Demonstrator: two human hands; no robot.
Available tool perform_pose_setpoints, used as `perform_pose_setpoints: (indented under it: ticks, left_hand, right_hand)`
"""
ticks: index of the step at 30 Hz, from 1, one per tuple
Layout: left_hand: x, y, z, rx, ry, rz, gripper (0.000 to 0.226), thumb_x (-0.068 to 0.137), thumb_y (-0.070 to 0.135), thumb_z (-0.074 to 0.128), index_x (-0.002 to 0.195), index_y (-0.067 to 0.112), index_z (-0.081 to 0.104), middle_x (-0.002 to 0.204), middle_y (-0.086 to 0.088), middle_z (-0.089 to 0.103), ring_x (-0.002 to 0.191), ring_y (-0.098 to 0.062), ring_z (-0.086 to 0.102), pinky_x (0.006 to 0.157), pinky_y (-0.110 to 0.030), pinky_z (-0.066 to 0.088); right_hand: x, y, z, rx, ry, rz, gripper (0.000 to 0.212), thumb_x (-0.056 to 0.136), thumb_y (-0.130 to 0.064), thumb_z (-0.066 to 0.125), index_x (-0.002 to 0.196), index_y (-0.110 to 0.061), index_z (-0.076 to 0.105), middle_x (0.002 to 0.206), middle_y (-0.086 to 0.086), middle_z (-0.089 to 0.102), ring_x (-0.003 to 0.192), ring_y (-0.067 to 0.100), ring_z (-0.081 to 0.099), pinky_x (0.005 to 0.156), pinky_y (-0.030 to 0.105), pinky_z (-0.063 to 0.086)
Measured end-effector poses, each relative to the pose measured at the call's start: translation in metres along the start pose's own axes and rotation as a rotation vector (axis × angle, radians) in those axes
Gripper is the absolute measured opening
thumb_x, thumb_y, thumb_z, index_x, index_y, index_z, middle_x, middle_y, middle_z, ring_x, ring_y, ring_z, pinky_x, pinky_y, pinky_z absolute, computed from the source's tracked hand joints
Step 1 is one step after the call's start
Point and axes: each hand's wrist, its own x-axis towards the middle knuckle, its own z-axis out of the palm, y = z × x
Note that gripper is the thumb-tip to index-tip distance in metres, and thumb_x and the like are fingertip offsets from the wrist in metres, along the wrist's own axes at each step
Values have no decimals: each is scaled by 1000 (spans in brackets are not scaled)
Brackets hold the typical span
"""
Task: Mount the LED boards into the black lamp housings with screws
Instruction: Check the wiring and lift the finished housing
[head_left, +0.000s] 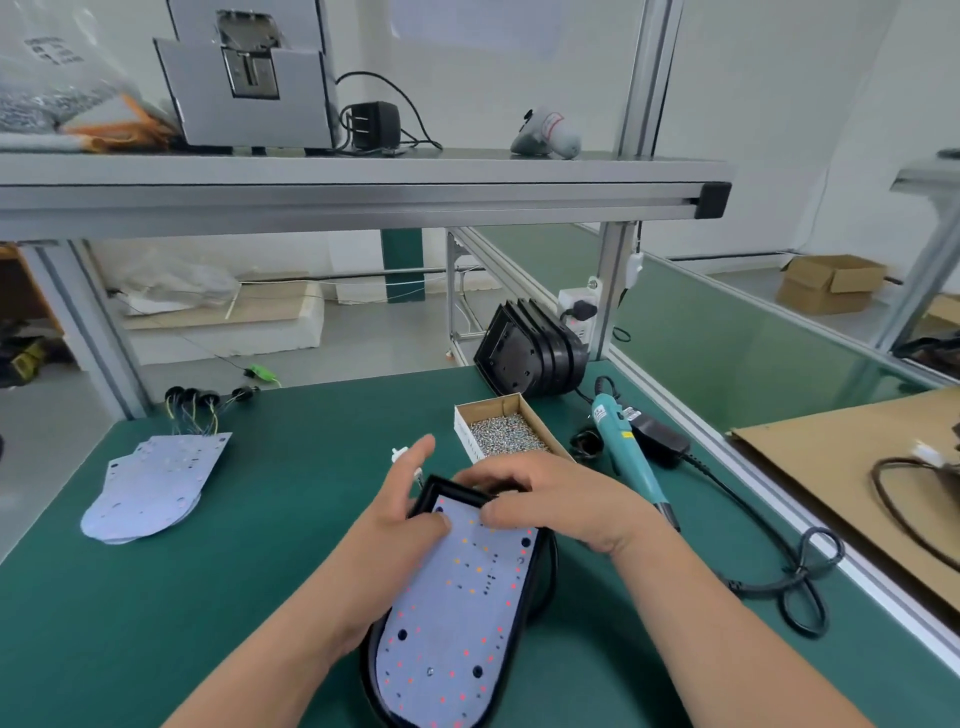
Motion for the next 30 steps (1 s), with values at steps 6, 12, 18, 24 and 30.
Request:
perform_pose_setpoints:
  ticks: [6, 12, 18, 24, 30]
  left_hand:
    - [2, -4, 1, -11, 44, -18, 91, 98, 9, 56, 160, 60, 13, 108, 1, 79, 99, -23, 76, 78, -30, 61]
    - [19, -1, -8, -277, 81, -102, 67, 103, 60, 55, 163, 48, 28, 106, -2, 77, 89, -14, 76, 75, -21, 55]
    - [14, -18, -13, -434, 20, 36, 54, 100, 66, 54, 148, 74, 32, 134, -4, 74, 113, -29, 75, 87, -60, 60]
    - [16, -28, -10, -381, -76, 58, 52, 94, 67, 53, 145, 72, 42, 142, -9, 69, 127, -38, 68, 84, -53, 64]
    - [19, -34, -7, -346, -79, 47, 43, 105, 59, 45, 148, 61, 47, 141, -9, 69, 125, -36, 70, 87, -56, 63]
  right_hand:
    - [0, 3, -5, -58, -25, -23, 44, 86, -7, 65, 129, -13, 71, 122, 6, 76, 109, 16, 69, 105, 46, 51]
    - [-4, 11, -17, 303, 123, 17, 42, 76, -3, 64, 117, 0, 76, 104, 19, 73, 94, 30, 66, 91, 43, 54]
    - [-26, 8, -58, 523, 359, -144, 41, 80, -1, 66, 119, -3, 77, 108, 22, 76, 90, 32, 72, 80, 38, 59]
    - [-70, 12, -126, 516, 769, -263, 28, 89, 9, 61, 110, -1, 77, 97, 16, 76, 79, 28, 71, 70, 35, 60]
    - [-119, 30, -195, 519, 1156, -343, 29, 92, 11, 59, 103, -8, 78, 92, 7, 79, 81, 24, 74, 73, 32, 61]
